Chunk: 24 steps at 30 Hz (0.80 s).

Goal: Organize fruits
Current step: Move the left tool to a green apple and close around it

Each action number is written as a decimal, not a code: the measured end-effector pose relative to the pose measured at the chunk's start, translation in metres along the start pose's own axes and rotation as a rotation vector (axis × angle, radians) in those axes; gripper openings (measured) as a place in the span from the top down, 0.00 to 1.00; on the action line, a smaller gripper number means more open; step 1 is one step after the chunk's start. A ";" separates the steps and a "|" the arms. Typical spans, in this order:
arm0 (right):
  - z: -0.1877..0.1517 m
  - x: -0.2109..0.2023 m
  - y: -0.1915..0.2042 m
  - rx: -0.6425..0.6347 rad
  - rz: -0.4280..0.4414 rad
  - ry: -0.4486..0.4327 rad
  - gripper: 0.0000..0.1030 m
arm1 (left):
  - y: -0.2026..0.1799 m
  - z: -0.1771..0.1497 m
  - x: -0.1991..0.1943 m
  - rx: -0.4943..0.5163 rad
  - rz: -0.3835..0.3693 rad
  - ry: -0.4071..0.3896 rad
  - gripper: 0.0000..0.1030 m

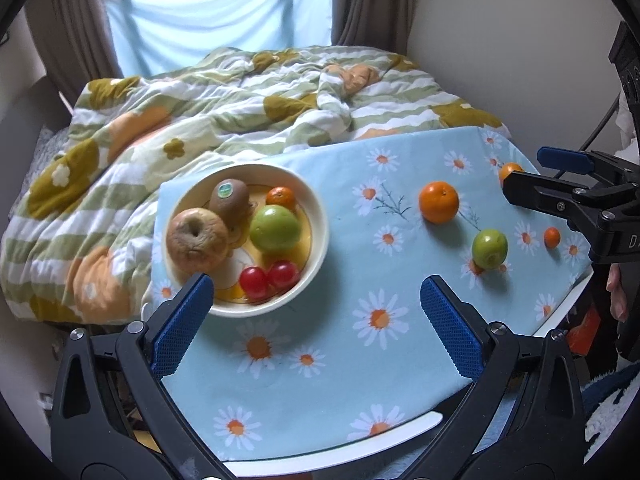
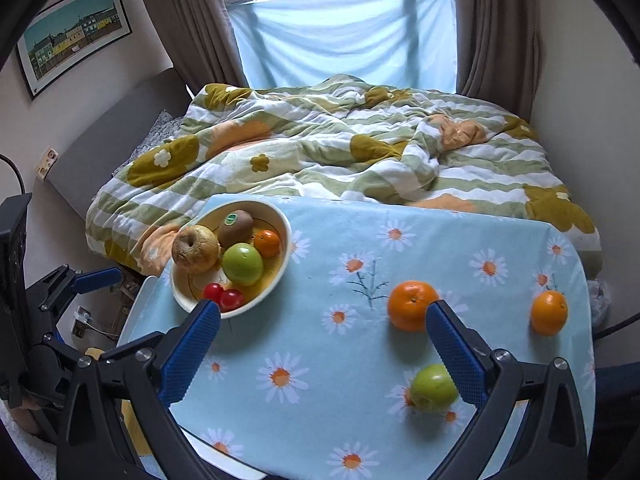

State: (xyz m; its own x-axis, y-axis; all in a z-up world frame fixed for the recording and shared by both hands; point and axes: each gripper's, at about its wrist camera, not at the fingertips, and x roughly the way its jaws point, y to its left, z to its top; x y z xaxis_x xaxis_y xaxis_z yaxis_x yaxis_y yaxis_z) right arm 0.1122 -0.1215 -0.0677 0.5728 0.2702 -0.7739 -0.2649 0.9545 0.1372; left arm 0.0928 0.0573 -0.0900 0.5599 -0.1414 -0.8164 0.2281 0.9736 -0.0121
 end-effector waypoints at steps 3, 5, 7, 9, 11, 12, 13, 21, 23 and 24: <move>-0.009 -0.016 -0.031 0.019 -0.045 -0.009 0.01 | -0.030 0.008 0.004 0.006 -0.024 -0.004 0.00; -0.015 -0.024 -0.053 0.040 -0.061 -0.007 0.01 | -0.049 0.013 0.008 0.013 -0.045 -0.006 0.00; -0.022 -0.030 -0.074 0.061 -0.083 0.001 0.01 | -0.071 0.017 0.015 0.029 -0.060 -0.004 0.00; -0.031 -0.034 -0.095 0.087 -0.106 0.009 0.01 | -0.091 0.021 0.023 0.046 -0.082 0.004 0.00; -0.041 -0.036 -0.116 0.119 -0.119 0.020 0.01 | -0.112 0.022 0.033 0.064 -0.109 0.015 0.00; -0.044 -0.035 -0.125 0.135 -0.126 0.025 0.01 | -0.122 0.023 0.038 0.073 -0.122 0.022 0.00; -0.049 -0.035 -0.134 0.151 -0.132 0.032 0.01 | -0.132 0.023 0.044 0.083 -0.135 0.030 0.00; -0.099 -0.026 -0.190 0.340 -0.155 0.067 0.01 | -0.191 0.016 0.094 0.171 -0.206 0.082 0.04; -0.110 -0.024 -0.193 0.356 -0.167 0.073 0.01 | -0.201 0.013 0.107 0.196 -0.214 0.096 0.05; -0.115 -0.022 -0.193 0.362 -0.173 0.075 0.01 | -0.205 0.011 0.112 0.206 -0.219 0.102 0.06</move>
State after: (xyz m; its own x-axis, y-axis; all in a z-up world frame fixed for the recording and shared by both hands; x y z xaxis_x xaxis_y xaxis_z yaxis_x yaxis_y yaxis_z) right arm 0.0617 -0.3266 -0.1477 0.5233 0.1043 -0.8457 0.1282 0.9716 0.1991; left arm 0.1176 -0.1603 -0.1726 0.3992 -0.3152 -0.8610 0.4969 0.8636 -0.0857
